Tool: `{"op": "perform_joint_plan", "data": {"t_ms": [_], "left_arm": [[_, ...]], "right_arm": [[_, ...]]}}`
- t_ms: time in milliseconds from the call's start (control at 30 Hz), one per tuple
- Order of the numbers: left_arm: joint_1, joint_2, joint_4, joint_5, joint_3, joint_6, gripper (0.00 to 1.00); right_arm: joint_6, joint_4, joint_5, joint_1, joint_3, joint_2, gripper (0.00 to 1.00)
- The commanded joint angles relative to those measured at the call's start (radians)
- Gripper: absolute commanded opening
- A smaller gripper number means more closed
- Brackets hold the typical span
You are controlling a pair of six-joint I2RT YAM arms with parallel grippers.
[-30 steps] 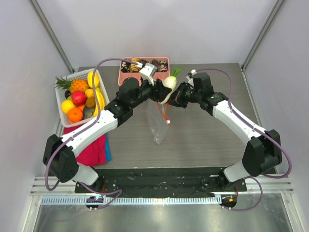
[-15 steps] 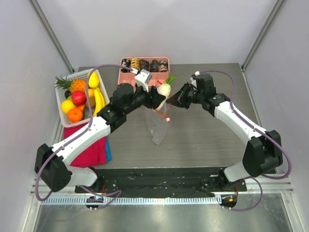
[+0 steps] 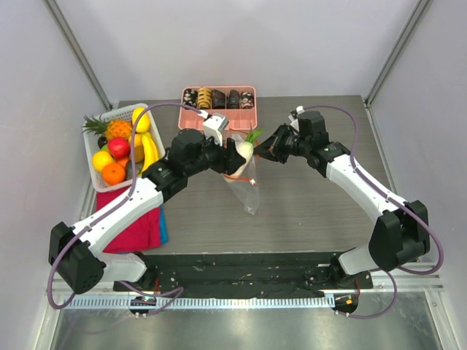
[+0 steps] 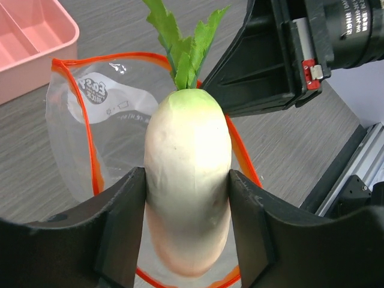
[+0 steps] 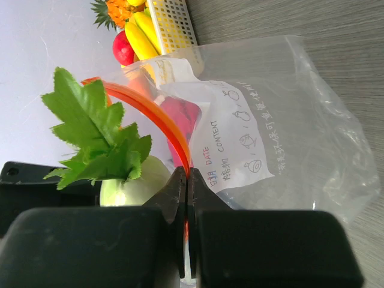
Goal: Place the food in the zip-top bag and seal the zipper
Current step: Place the fake vegetable in the zipper food storage bag.
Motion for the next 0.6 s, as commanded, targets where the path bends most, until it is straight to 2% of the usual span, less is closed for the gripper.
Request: {"op": "perform_joint_plan", "data": {"t_ms": [0,33,67,133,167,300,400,467,567], "left_arm": [[-0.003,-0.036,-0.011,-0.002,0.037,-0.016,0.67],[-0.003,-0.041,-0.014,-0.016,0.040,-0.018,0.76],[-0.003,-0.046,-0.020,-0.022,0.044,-0.018,0.81],[-0.002,-0.056,-0.046,-0.045,0.060,-0.013,0.89],[0.000,-0.059,-0.075,-0.058,0.076,-0.005,0.89],[0.037,-0.072,-0.184,-0.136,0.104,-0.016,0.87],[0.054,-0.066,-0.265,-0.188,0.103,-0.033,0.81],[0.058,-0.056,-0.285,-0.176,0.101,-0.047,0.74],[0.060,-0.023,-0.295,-0.129,0.118,-0.079,0.73]], "right_arm": [[-0.008,0.051,-0.006,-0.004,-0.004,-0.057,0.01],[-0.013,0.049,-0.005,-0.004,-0.004,-0.057,0.01],[-0.014,0.048,-0.006,-0.004,-0.005,-0.062,0.01],[-0.017,0.046,-0.006,-0.004,-0.005,-0.064,0.01],[-0.022,0.045,-0.006,-0.005,-0.008,-0.067,0.01],[-0.034,0.043,-0.005,-0.005,-0.013,-0.079,0.01],[-0.045,0.043,-0.006,-0.005,-0.022,-0.087,0.01],[-0.062,0.043,-0.003,-0.004,-0.024,-0.091,0.01],[-0.085,0.035,0.002,-0.005,-0.025,-0.102,0.01]]}}
